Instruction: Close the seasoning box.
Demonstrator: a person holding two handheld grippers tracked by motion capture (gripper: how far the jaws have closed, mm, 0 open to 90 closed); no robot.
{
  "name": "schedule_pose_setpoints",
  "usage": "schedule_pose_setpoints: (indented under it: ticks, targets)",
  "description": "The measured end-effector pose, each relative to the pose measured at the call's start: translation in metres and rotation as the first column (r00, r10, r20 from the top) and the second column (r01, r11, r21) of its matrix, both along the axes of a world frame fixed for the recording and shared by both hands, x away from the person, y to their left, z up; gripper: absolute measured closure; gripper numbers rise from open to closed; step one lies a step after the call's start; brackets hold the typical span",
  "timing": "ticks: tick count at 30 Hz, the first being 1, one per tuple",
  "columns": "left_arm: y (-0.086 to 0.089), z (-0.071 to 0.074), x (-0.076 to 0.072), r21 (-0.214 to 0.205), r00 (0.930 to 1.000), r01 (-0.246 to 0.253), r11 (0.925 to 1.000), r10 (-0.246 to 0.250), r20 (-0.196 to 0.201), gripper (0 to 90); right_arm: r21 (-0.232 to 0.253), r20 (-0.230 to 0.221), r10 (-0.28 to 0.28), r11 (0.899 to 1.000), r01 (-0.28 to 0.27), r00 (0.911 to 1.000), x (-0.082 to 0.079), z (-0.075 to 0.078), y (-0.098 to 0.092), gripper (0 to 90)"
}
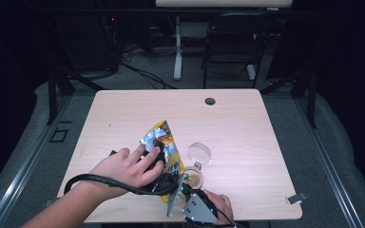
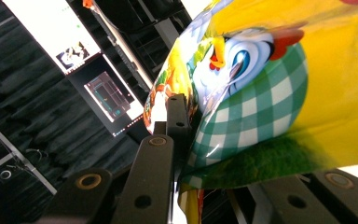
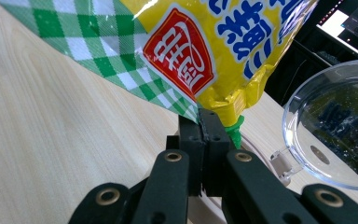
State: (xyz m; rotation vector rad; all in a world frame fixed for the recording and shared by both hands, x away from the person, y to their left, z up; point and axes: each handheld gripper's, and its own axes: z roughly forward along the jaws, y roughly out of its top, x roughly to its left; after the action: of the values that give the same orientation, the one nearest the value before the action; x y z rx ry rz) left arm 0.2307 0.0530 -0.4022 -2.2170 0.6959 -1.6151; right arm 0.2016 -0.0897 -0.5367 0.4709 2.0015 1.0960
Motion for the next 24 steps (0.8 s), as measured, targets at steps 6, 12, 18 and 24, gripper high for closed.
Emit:
schedule_pose_setpoints:
  ticks: [6,12,18,24]
  targets:
    - [-0.0001,0.0003,0.0000,0.006,1.0000,0.002,1.0000,-0.002,-0.001,82.6,0.001,0.000,0.002,1.000,-0.002,1.0000,0.0001,-0.0001,0.0000,89.4]
    - [0.0000,-0.0001,0.0002,0.005,0.9999,0.010,0.9999,-0.010,0.005,82.6,0.001,-0.001,0.002,1.000,-0.002,1.0000,0.0001,0.0000,-0.0001,89.4]
    - [-0.0002,0.0003,0.0001,0.007,1.0000,0.004,1.0000,-0.004,-0.001,82.6,0.002,0.000,0.002,1.000,-0.002,1.0000,0.0002,0.0000,-0.0002,89.3]
    - [-0.0005,0.0003,-0.0001,0.009,1.0000,0.005,0.9999,-0.005,0.001,82.6,0.002,0.001,0.002,1.000,-0.002,1.0000,0.0001,-0.0001,-0.0001,89.3]
